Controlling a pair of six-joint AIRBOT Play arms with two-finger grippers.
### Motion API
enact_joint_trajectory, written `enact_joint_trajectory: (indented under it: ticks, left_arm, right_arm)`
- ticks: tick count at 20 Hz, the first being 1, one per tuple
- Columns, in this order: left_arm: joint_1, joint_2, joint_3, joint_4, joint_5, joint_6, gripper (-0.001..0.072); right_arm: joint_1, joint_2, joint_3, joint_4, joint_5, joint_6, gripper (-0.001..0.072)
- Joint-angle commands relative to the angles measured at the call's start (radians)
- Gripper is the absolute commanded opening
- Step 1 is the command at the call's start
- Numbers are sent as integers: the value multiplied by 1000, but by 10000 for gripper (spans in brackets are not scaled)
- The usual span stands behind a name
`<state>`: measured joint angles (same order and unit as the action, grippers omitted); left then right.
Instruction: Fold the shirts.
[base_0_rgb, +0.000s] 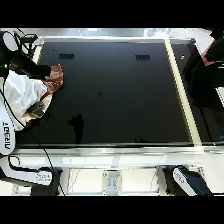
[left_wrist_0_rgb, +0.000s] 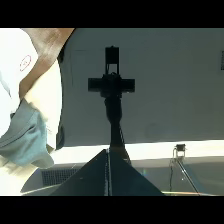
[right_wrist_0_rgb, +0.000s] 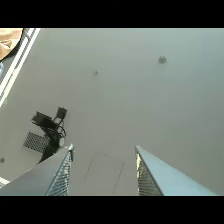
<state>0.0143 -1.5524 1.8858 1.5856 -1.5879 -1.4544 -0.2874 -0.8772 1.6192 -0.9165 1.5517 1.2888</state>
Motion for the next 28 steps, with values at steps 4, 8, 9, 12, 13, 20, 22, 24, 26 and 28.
enact_joint_trajectory:
  ticks: [4, 8, 9, 12, 13, 20, 22, 24, 26, 28]
  left_arm:
    - [0, 0, 0, 0, 0, 0, 16]
    - [0, 0, 0, 0, 0, 0, 15]
    - [0, 0, 0, 0, 0, 0, 15]
    - [0, 0, 0, 0, 0, 0, 15]
    - [0, 0, 0, 0, 1, 0, 16]
    - [14, -53, 0, 32, 119, 5, 86]
    - [26, -92, 0, 182, 169, 3, 697]
    - [66, -114, 0, 337, 197, -84, 693]
    - [146, -114, 0, 383, 188, -132, 693]
    - [237, -100, 0, 380, 164, -149, 693]
  right_arm:
    - [1, 1, 1, 0, 0, 0, 447]
    - [1, 1, 1, 0, 0, 0, 446]
    - [1, 1, 1, 0, 0, 0, 446]
    - [1, 1, 1, 0, 0, 0, 446]
    - [1, 1, 1, 0, 0, 0, 447]
    - [1, 1, 1, 32, -193, 5, 447]
    - [1, 2, 1, 48, -234, 4, 447]
    - [1, 3, 1, 48, -265, 4, 447]
    - [1, 3, 1, 48, -270, 4, 446]
    - [1, 2, 1, 48, -286, 3, 447]
